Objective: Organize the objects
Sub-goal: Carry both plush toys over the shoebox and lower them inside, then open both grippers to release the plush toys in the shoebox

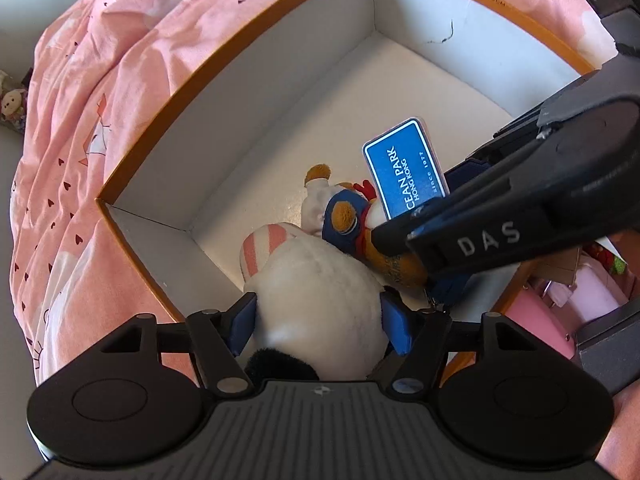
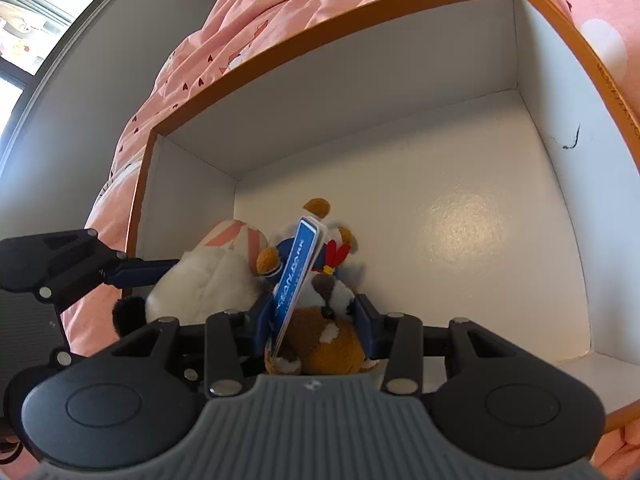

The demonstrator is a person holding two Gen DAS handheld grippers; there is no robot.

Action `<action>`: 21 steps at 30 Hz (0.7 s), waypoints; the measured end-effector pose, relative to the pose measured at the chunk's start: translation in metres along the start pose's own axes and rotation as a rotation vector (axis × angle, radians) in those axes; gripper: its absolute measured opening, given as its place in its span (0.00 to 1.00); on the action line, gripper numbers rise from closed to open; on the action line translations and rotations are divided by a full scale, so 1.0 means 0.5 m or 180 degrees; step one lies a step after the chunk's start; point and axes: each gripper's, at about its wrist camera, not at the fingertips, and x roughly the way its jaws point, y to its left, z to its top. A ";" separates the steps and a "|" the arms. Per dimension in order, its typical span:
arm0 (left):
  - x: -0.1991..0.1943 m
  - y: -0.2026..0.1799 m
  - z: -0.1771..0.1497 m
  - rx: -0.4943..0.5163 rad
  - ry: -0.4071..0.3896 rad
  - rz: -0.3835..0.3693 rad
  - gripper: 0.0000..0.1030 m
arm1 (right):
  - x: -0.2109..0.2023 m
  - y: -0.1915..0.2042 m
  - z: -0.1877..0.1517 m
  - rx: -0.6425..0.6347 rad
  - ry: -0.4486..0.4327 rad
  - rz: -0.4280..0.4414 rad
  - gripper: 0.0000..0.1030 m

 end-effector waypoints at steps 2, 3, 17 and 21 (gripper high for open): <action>0.003 0.001 0.005 0.0068 0.0051 -0.0023 0.76 | 0.011 0.002 0.005 0.0012 0.0050 0.0012 0.44; 0.003 0.004 0.005 0.0059 0.0053 -0.0042 0.77 | 0.016 0.005 0.007 0.0012 0.0077 0.0015 0.44; -0.004 0.041 -0.008 -0.0396 -0.0167 -0.0351 0.43 | 0.031 0.004 0.012 -0.0082 0.0247 0.0010 0.44; 0.005 0.034 -0.005 -0.0309 -0.0091 -0.0270 0.39 | 0.022 0.002 0.008 -0.0248 0.0341 0.0049 0.43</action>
